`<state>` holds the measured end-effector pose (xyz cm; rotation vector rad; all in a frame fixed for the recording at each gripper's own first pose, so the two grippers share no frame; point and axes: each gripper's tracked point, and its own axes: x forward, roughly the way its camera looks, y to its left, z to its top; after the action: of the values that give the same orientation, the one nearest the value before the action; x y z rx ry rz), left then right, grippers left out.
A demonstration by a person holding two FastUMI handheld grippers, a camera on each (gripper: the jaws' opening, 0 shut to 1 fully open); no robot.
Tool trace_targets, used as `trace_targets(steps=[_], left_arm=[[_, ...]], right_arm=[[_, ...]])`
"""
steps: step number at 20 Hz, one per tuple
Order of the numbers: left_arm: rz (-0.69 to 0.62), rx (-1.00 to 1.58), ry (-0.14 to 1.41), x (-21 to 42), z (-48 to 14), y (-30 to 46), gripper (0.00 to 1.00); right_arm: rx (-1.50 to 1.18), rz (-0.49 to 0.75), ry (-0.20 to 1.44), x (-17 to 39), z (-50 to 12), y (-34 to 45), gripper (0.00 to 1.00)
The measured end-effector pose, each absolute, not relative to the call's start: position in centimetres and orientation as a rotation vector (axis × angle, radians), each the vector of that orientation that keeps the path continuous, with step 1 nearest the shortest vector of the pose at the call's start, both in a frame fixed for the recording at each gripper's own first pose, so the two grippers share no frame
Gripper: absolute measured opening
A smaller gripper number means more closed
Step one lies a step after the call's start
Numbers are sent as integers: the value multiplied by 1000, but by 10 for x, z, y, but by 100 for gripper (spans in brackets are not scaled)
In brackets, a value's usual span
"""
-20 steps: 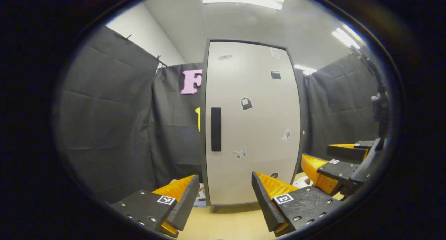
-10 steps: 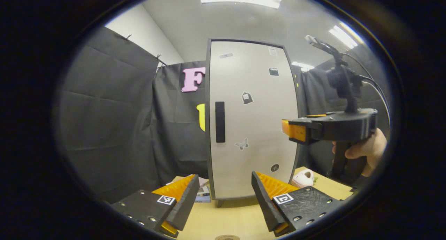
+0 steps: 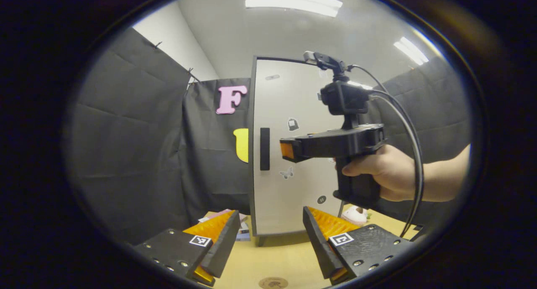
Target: Open the cabinet door with the right hand, grasp the bottle in the cabinet with the left hand and place it on the coaster, then close the cabinet door with the right hand.
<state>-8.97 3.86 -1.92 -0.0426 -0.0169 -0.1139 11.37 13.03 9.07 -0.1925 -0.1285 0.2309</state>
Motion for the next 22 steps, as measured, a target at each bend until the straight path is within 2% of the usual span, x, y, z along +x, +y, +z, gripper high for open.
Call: trace_targets(steps=[4,10,11,12,13,15,17,18,22], left_arm=[[-65,0,-19,-103,-19,60,86],[2,-14,14,-124,-36,92,86],[16,-10,16,-128,-38,98,86],[31,-8,16,-130,-38,105,86],[46,-10,17,-133,-39,110,86],[74,-24,20,-138,-41,119,86],[88,-30,28,-142,-44,123,86],[91,-26,30,-144,-45,123,89],[96,-14,39,-145,-46,124,89]], right_arm=[[-183,251,-143,143,98,164,94],[-178,237,-61,193,78,180,93],[-177,230,-54,197,77,179,84],[-172,244,-48,201,74,183,80],[-165,267,-34,201,69,190,63],[-160,254,-32,202,66,190,39],[-137,266,-27,203,65,190,36],[-129,276,-16,203,65,190,35],[-118,309,7,198,64,190,28]])
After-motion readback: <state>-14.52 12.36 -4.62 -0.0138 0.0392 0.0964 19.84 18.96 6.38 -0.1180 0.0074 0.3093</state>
